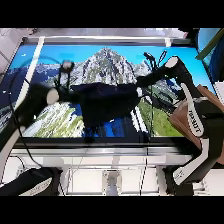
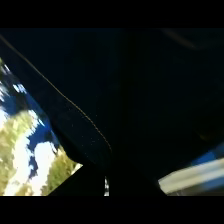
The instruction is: Fold the clothes and pants, and hang the long-sleeved shirts on hangers.
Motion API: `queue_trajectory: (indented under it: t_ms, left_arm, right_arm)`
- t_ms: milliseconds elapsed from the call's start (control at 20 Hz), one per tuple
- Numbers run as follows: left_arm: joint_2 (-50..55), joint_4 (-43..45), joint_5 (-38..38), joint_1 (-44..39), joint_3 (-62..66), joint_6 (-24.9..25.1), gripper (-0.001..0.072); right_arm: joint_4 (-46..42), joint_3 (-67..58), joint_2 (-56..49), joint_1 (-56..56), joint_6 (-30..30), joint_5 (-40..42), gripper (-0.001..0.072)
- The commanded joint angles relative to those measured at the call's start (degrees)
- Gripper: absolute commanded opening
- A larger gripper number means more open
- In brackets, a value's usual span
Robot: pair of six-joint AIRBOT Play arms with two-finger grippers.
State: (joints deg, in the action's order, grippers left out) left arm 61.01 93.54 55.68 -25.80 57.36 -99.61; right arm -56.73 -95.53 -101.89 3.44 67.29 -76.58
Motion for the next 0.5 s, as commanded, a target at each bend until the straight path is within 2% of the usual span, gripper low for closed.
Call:
queue_trajectory:
  t_ms: [0,200,450]
  left_arm:
    - [-5.2,0.09,1.68,-5.97,-9.66,-5.33,0.0021]
    - [-2.54,0.13,2.36,-8.85,-11.87,-5.51,0.002]
    - [3.87,0.81,2.43,-8.79,-12.55,-5.46,0.002]
  right_arm:
    - [-4.66,10.47,5.99,-0.17,1.22,-5.57,0.0036]
    - [-4.59,25.27,13.22,0.35,2.36,-2.47,0.0036]
    - [-4.68,36.11,16.52,7.34,2.29,-0.37,0.0036]
